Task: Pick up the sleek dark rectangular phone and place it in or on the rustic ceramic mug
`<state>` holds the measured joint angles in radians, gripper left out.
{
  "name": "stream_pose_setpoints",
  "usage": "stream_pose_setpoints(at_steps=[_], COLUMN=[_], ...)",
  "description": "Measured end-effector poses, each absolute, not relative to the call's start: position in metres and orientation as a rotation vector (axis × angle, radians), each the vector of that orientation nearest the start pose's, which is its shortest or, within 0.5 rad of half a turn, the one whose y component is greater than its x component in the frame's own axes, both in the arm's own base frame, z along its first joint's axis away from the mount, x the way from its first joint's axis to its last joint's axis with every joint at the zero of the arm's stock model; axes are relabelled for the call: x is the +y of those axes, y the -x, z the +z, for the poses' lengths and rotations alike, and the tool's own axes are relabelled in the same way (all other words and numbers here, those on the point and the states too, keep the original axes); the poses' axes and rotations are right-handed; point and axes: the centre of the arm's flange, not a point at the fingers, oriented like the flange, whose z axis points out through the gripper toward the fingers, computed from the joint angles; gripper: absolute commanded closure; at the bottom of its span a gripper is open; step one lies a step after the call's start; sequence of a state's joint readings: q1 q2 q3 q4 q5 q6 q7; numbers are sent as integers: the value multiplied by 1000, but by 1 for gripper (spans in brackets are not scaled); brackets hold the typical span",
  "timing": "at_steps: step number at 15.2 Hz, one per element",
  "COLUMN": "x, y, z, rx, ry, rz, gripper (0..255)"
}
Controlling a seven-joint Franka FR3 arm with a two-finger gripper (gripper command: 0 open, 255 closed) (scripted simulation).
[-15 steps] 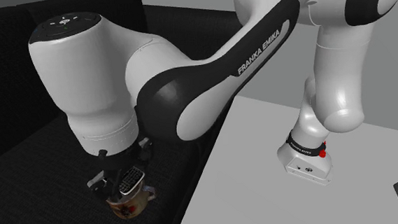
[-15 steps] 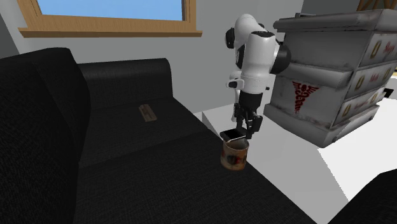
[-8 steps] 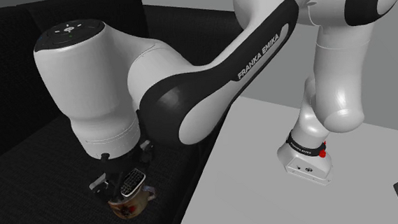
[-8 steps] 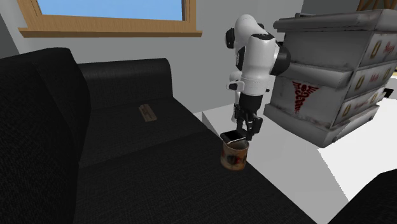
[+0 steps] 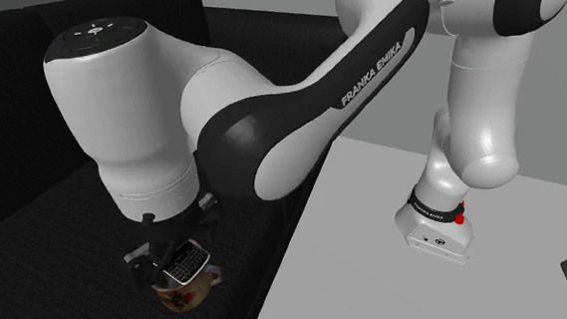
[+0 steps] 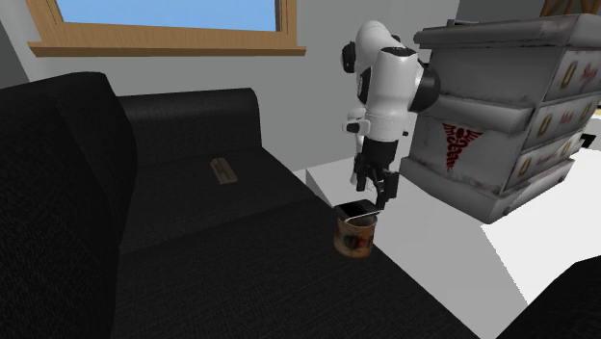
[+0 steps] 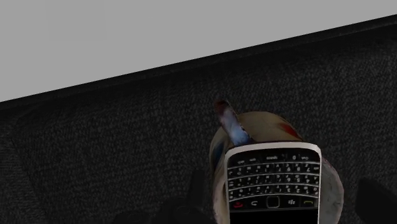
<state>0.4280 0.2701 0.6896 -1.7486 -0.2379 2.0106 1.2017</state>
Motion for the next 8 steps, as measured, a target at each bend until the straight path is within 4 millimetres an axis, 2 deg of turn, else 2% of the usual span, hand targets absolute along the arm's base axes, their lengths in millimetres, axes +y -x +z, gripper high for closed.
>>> stream_pose_setpoints(at_steps=[4, 8], x=[543, 543], y=[-313, -312], z=[489, 493], rx=[17, 17], ry=[3104, 3105], rz=[-106, -105], gripper=[0, 0])
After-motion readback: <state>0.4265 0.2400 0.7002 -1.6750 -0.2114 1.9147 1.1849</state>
